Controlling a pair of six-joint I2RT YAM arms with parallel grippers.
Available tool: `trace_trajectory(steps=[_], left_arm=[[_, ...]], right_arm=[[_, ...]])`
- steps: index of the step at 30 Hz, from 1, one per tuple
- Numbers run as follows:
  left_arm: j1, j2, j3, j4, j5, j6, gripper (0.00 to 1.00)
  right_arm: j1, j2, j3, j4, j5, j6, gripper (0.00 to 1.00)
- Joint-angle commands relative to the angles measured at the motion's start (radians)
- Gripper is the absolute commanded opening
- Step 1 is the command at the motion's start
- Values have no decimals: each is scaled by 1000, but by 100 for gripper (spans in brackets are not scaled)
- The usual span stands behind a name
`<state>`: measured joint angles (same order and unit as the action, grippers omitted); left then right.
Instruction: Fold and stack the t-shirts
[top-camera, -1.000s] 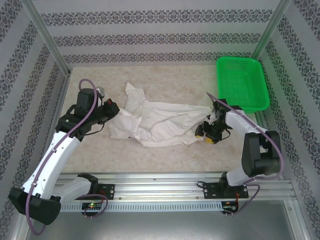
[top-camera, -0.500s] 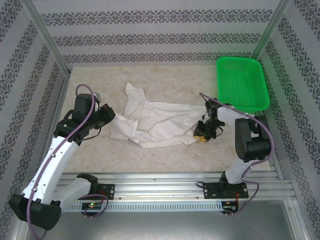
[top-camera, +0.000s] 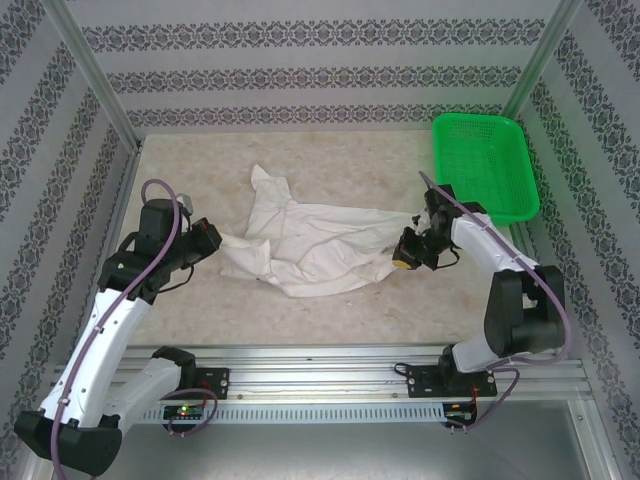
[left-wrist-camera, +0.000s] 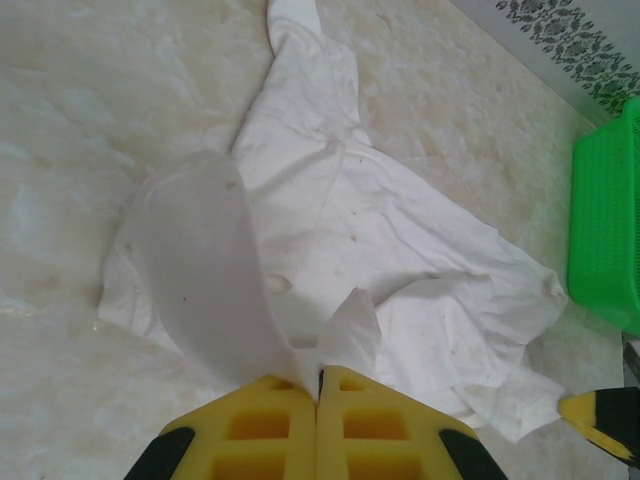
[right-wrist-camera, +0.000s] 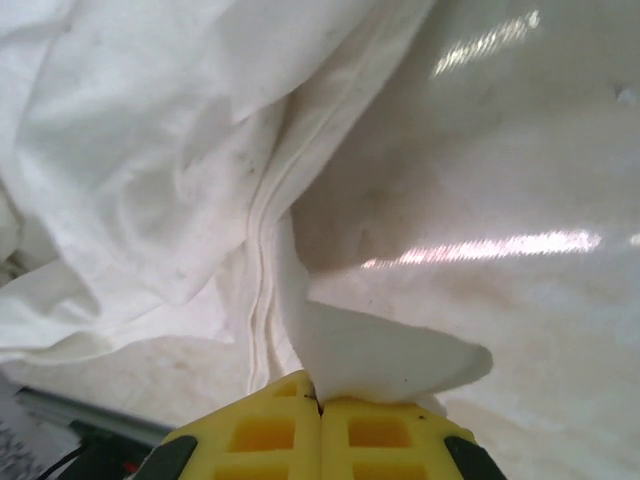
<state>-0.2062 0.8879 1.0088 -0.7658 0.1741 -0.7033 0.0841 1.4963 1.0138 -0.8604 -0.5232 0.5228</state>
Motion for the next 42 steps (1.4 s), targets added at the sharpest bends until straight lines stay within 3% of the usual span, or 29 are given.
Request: trace_trajectory(steps=[1, 9, 13, 15, 18, 23, 29, 32, 42], left_arm=[[16, -15, -22, -37, -20, 31, 0], [16, -59, -94, -5, -16, 12, 0], [16, -64, -116, 6, -1, 4, 0], [17, -67, -121, 5, -1, 5, 0], [17, -71, -132, 8, 7, 1, 0], [16, -81, -149, 21, 19, -12, 0], [16, -82, -165, 32, 28, -8, 0], [16, -83, -166, 25, 27, -1, 0], [16, -91, -173, 15, 19, 4, 0]], right_arm=[[-10, -19, 5, -112, -104, 12, 0], [-57, -31, -150, 7, -179, 59, 7], [-64, -5, -141, 11, -190, 48, 11], [-64, -8, -133, -4, -194, 37, 16], [-65, -25, -132, -49, -197, 17, 37], [4, -93, -94, -207, -132, -65, 44], [254, 7, 15, -246, 136, -87, 42], [328, 79, 51, -252, 223, -98, 39], [412, 226, 108, -198, 345, -112, 36]])
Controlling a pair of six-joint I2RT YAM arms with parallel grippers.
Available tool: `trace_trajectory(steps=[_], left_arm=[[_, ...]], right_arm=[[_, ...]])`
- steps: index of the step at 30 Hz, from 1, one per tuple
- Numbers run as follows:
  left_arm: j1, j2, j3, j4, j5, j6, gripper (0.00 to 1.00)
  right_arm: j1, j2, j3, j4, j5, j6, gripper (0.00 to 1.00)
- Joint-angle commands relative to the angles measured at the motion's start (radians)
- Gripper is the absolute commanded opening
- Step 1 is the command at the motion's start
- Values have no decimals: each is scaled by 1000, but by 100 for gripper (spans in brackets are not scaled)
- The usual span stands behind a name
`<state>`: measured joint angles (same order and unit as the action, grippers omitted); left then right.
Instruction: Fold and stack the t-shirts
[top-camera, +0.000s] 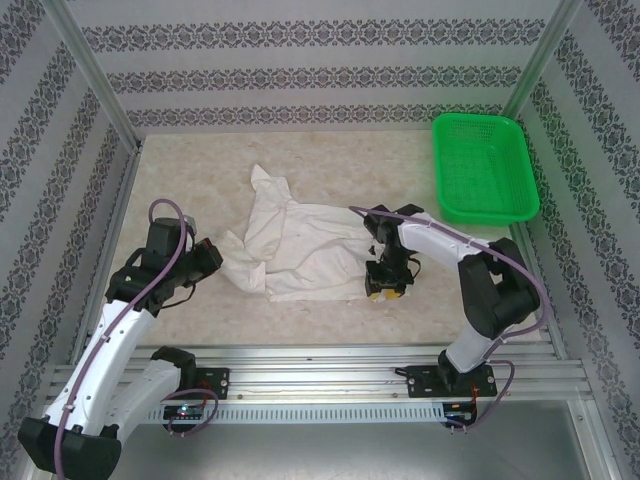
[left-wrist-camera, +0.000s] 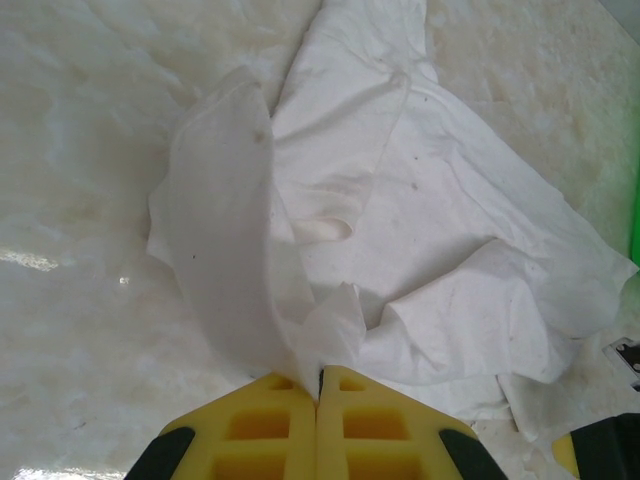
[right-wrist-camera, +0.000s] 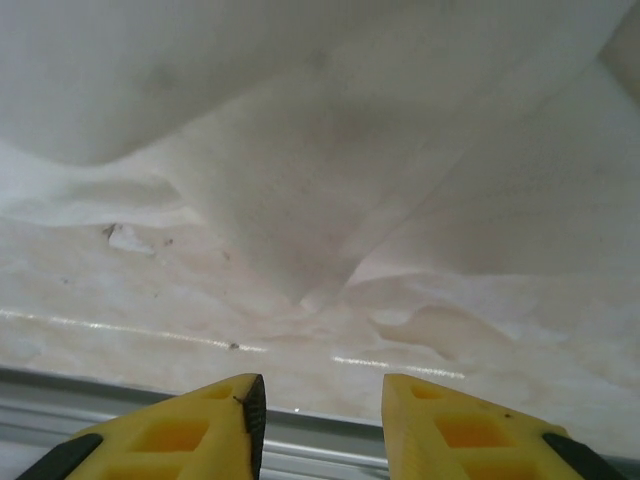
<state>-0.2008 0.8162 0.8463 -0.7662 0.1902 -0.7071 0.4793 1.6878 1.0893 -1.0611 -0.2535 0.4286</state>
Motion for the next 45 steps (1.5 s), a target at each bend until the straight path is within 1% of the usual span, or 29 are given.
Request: trace_trajectory(steps=[1, 9, 14, 16, 20, 21, 22, 27, 30, 36, 41, 45], left_arm=[[12, -22, -11, 15, 3, 9, 0], [11, -48, -25, 0, -7, 1, 0], [11, -54, -31, -5, -12, 1, 0], [11, -54, -34, -7, -12, 0, 0], [11, -54, -34, -5, -15, 2, 0], [11, -52, -33, -6, -15, 4, 0], [12, -51, -35, -7, -15, 4, 0], [11, -49, -38, -6, -20, 8, 0], [13, -46, -38, -5, -24, 13, 0], [14, -37, -36, -4, -35, 20, 0], [17, -28, -26, -5, -40, 30, 0], [21, -27, -16, -27, -57, 43, 0]], right_arm=[[18, 42, 41, 11, 79, -13, 36], [36, 108, 48, 60, 68, 0, 35], [42, 129, 55, 67, 88, 11, 32], [43, 137, 55, 78, 92, 17, 28], [45, 125, 80, 75, 116, 17, 4], [44, 116, 85, 73, 117, 15, 1], [41, 105, 92, 68, 115, 12, 0], [25, 31, 106, 42, 89, 18, 0], [-4, -12, 109, 26, 78, 22, 0], [-122, -47, 143, 1, 59, -19, 0], [-221, -1, 224, -12, 84, -88, 0], [-303, 91, 323, -14, 89, -144, 0]])
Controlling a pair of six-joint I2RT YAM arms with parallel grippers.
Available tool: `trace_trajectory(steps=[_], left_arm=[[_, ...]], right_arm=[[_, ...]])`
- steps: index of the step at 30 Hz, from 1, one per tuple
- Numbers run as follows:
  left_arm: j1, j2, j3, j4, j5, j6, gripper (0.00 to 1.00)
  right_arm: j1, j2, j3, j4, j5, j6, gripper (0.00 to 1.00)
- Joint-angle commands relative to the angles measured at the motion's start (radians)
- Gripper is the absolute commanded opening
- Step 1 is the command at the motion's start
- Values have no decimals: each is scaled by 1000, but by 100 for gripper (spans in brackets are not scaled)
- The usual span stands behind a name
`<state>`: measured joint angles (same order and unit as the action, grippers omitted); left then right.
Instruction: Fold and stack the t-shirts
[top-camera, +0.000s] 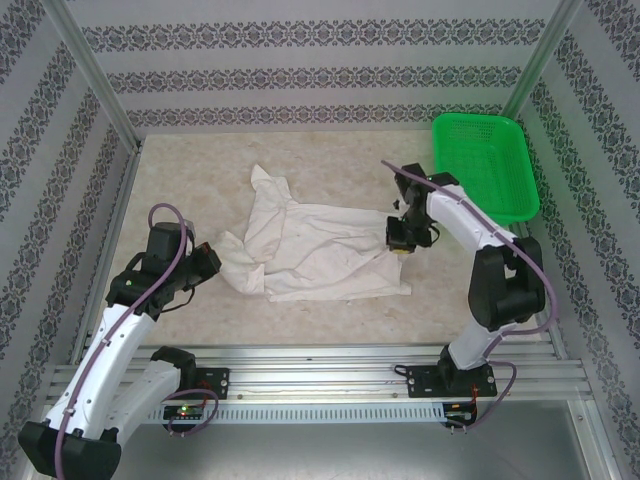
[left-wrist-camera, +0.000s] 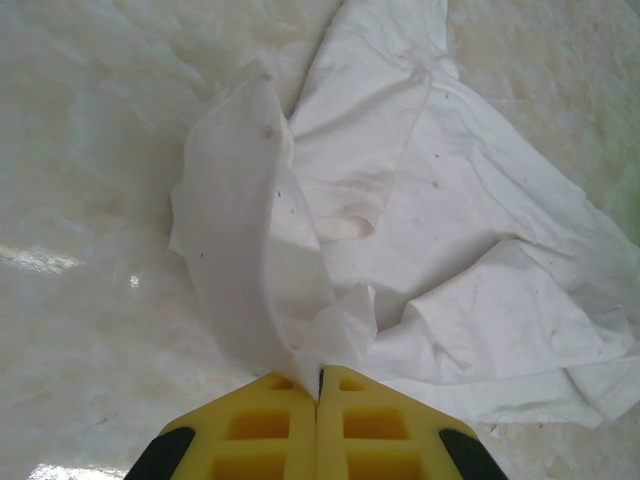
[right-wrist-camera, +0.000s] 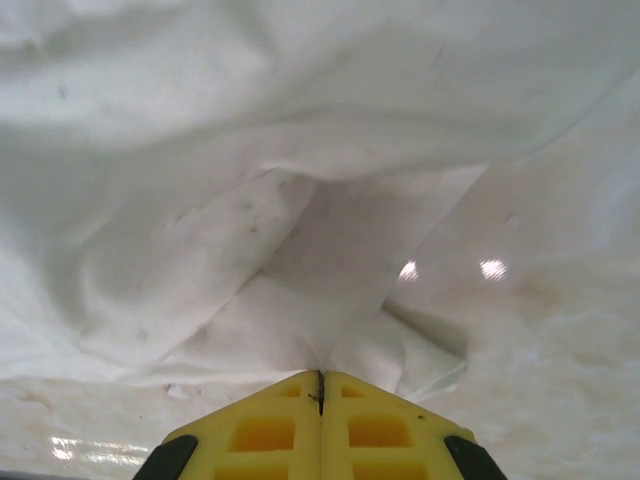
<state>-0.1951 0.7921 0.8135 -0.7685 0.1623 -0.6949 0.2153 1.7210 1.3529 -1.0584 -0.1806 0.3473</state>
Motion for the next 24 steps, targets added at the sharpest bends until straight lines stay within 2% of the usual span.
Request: trace_trajectory(steps=[1, 8, 9, 11, 14, 17, 20, 24], left_arm=[[16, -5, 18, -27, -30, 33, 0], [22, -20, 36, -59, -55, 35, 0], [24, -22, 37, -57, -51, 35, 0], [25, -19, 39, -49, -34, 36, 0], [25, -23, 22, -5, 4, 30, 0], [24, -30, 10, 29, 24, 24, 0], [25, -23, -2, 47, 41, 23, 0], [24, -17, -15, 67, 54, 18, 0]], right_arm=[[-54, 88, 94, -18, 16, -77, 0], [-106, 279, 293, -40, 63, -129, 0], [-108, 287, 311, -45, 66, -127, 9], [-106, 261, 306, -47, 65, -118, 36], [-110, 141, 207, -38, 73, -100, 49], [-112, -18, 54, -40, 61, -80, 55], [-127, -141, -128, -36, 1, -46, 55], [-149, -213, -333, 52, -74, 5, 51]])
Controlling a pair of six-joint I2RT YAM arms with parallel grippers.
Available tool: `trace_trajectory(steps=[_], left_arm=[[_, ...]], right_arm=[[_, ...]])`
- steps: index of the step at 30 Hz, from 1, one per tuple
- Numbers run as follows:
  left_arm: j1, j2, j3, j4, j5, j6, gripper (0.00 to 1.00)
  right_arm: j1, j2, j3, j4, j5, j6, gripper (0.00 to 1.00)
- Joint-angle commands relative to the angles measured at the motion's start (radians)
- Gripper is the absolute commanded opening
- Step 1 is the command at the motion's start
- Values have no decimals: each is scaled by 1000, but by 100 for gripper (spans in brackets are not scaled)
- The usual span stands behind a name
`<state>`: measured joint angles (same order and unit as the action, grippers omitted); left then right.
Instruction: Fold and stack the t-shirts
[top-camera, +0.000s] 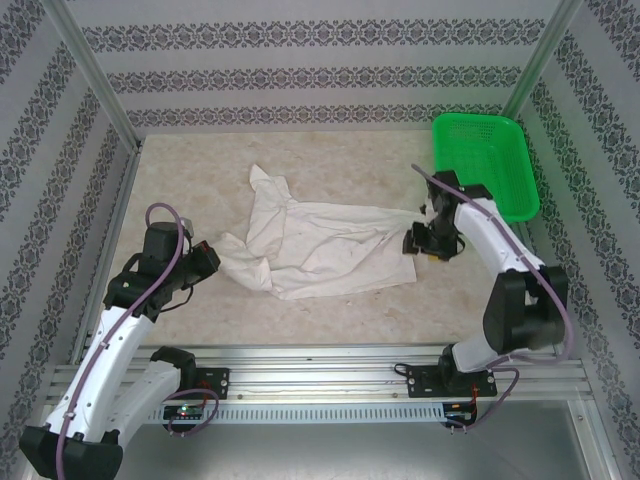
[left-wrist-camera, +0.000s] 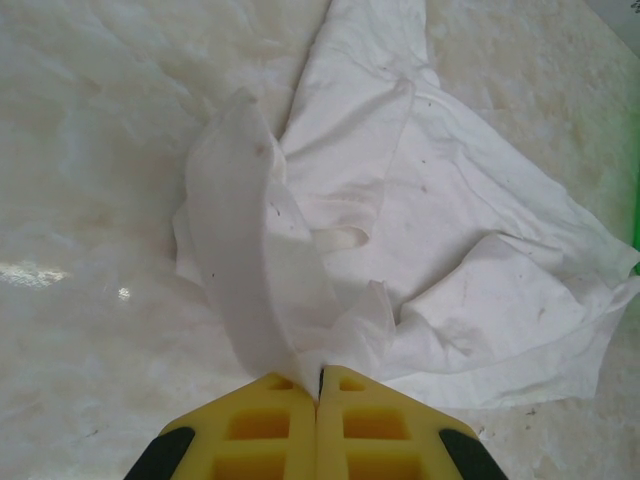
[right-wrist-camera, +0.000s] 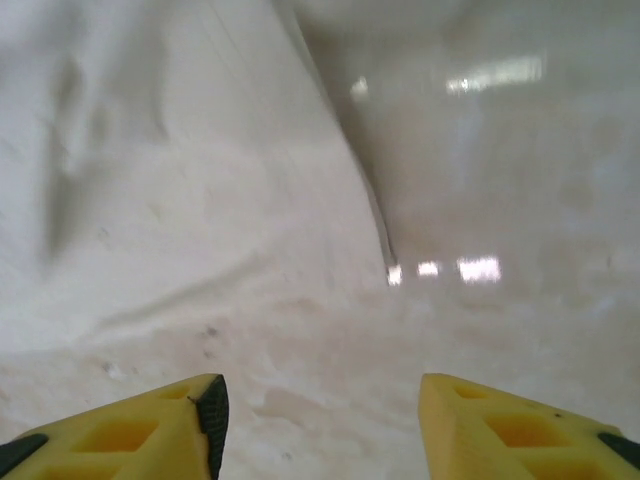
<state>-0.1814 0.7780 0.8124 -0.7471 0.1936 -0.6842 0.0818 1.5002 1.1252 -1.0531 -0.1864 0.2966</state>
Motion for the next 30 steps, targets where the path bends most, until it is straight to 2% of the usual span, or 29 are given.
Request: trace_trajectory(steps=[1, 5, 11, 23, 27, 30], left_arm=[[10, -3, -16, 48, 23, 6, 0], [11, -3, -18, 47, 26, 13, 0], [12, -14, -19, 41, 18, 8, 0], [12, -74, -28, -4, -16, -5, 0], [12, -66, -6, -8, -23, 13, 0], [13, -54, 14, -23, -21, 23, 0]], right_arm=[[-23, 9, -129, 71, -103, 68, 50], [-28, 60, -156, 166, -166, 111, 47], [-37, 163, -167, 262, -151, 125, 42], [-45, 202, -184, 268, -102, 97, 39], [-48, 256, -121, 273, -80, 100, 21], [-47, 224, -86, 246, -73, 105, 9]])
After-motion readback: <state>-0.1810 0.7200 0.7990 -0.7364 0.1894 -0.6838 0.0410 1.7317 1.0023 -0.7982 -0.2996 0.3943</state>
